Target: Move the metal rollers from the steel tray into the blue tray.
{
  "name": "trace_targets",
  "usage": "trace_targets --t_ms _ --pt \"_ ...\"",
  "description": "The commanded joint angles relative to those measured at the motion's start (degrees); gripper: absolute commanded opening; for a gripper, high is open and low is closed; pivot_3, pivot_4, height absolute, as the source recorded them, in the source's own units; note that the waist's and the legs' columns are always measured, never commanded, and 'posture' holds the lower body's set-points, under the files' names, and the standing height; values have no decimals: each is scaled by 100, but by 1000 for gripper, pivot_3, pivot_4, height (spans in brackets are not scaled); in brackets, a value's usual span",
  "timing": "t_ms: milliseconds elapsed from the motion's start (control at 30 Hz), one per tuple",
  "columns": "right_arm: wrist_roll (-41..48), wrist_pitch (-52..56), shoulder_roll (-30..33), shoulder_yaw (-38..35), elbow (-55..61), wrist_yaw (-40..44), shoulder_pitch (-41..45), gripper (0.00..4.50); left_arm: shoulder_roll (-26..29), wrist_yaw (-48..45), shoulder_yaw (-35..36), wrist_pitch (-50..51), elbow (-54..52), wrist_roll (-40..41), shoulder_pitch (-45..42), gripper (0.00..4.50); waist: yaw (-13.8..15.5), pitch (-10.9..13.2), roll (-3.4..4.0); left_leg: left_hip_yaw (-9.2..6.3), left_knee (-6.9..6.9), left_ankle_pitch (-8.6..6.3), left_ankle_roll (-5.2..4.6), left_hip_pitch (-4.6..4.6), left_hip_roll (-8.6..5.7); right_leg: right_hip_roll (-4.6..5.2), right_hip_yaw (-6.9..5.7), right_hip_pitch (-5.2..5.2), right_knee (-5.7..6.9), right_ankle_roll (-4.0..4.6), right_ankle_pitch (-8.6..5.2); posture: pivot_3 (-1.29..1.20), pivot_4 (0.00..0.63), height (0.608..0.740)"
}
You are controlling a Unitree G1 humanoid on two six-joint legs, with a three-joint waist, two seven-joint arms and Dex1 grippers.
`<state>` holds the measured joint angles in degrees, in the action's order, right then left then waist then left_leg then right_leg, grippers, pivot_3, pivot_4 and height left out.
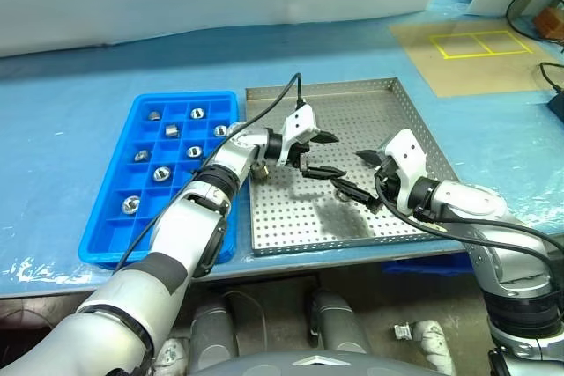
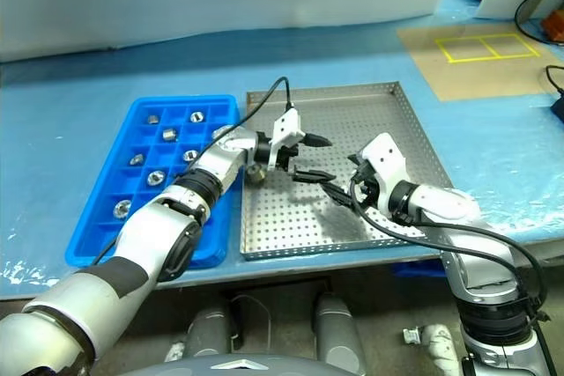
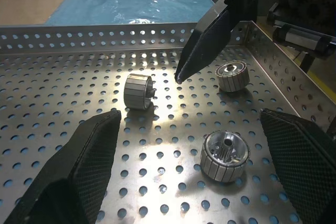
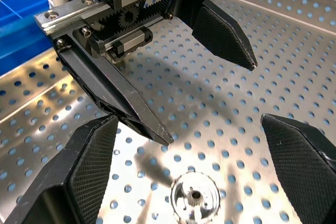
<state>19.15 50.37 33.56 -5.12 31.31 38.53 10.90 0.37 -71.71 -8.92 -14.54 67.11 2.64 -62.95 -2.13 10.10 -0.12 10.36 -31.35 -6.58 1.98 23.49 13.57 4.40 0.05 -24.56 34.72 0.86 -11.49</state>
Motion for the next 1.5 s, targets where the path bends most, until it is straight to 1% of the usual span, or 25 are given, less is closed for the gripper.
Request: trace_targets --t_ms 33,133,267,367,433,467,500,533,667,867,1000,1200,1300,1367,1500 --pt "206 56 133 -996 484 -356 131 4500 -244 -371 -286 -97 135 -301 148 4456 -36 0 0 0 -1 -1 -1 1 -1 0 1 0 0 0 0 -715 150 740" --pt "423 229 270 -1446 545 -379 89 4500 -262 -378 -361 -184 175 -407 214 4456 -65 0 0 0 -8 -3 -6 0 -1 0 2 2 -2 0 0 -728 150 740" --pt "1005 649 379 -1987 960 -295 -98 4500 -285 -316 -370 -217 231 -452 236 4456 -85 -1 1 0 -11 -7 -11 2 -3 2 1 5 -5 -1 -1 -749 150 740" --pt "1393 887 526 -2141 1351 -104 -481 4500 -287 -296 -372 -234 264 -479 230 4456 -115 -1 2 1 -14 -12 -18 2 -5 4 1 11 -13 -2 -1 -758 150 740" --pt "1467 894 656 -2232 1476 -21 -808 4500 -276 -285 -376 -247 285 -495 212 4456 -172 -3 5 1 -14 -13 -21 2 -7 5 1 13 -18 -2 -1 -763 150 740" --pt "1512 891 713 -2335 1514 16 -965 4500 -267 -275 -373 -250 297 -504 199 4456 -206 -12 20 2 -14 -15 -23 1 -7 5 1 13 -20 -4 -2 -765 150 740" --pt "1564 893 766 -2475 1545 63 -1121 4500 -254 -239 -365 -249 319 -521 184 4456 -237 -14 23 6 -15 -19 -29 -2 -8 6 2 14 -21 -10 -6 -767 150 740" --pt "1610 888 814 -2609 1565 98 -1258 4500 -241 -190 -351 -258 343 -547 173 4456 -269 -12 19 11 -16 -22 -33 -9 -8 5 6 15 -21 -42 -25 -767 150 740" --pt "1704 812 929 -2878 1546 61 -1539 4500 -199 -79 -287 -297 412 -608 172 4456 -344 -10 17 7 -25 -23 -34 -4 -9 6 1 18 -22 -52 -30 -764 150 740" --pt "1694 649 983 -2640 1351 -134 -1388 4500 -169 37 -217 -294 420 -618 197 4456 -493 -10 17 7 -68 -41 -63 8 -36 24 -6 19 -22 -58 -32 -750 150 740" --pt "1687 574 993 -2396 1269 -230 -1273 4500 -149 35 -151 -269 397 -592 196 4456 -543 -10 16 5 -88 -60 -94 16 -85 77 -5 20 -23 -70 -35 -730 150 740" --pt "1616 512 1016 -2169 1063 -428 -978 4500 -90 12 -176 -254 384 -640 281 4456 -656 -11 19 0 -97 -77 -123 46 -102 93 -6 29 -66 -72 -34 -722 150 740" --pt "1620 493 1040 -2113 1008 -477 -929 4500 -89 301 -269 -173 442 -793 266 4456 -670 -12 20 -1 -95 -85 -136 51 -104 93 -7 36 -89 -69 -28 -711 150 740" --pt "1607 485 1034 -2071 996 -524 -918 4500 -105 544 -339 -159 476 -927 260 4456 -671 -12 20 -1 -93 -91 -144 55 -108 94 -6 38 -90 -35 -6 -710 150 740" --pt "1696 556 1006 -2069 1063 -601 -941 4500 -198 1051 -345 -193 504 -1082 292 4456 -671 -12 20 -1 -86 -93 -148 59 -108 96 -10 39 -97 -33 -4 -708 150 740"
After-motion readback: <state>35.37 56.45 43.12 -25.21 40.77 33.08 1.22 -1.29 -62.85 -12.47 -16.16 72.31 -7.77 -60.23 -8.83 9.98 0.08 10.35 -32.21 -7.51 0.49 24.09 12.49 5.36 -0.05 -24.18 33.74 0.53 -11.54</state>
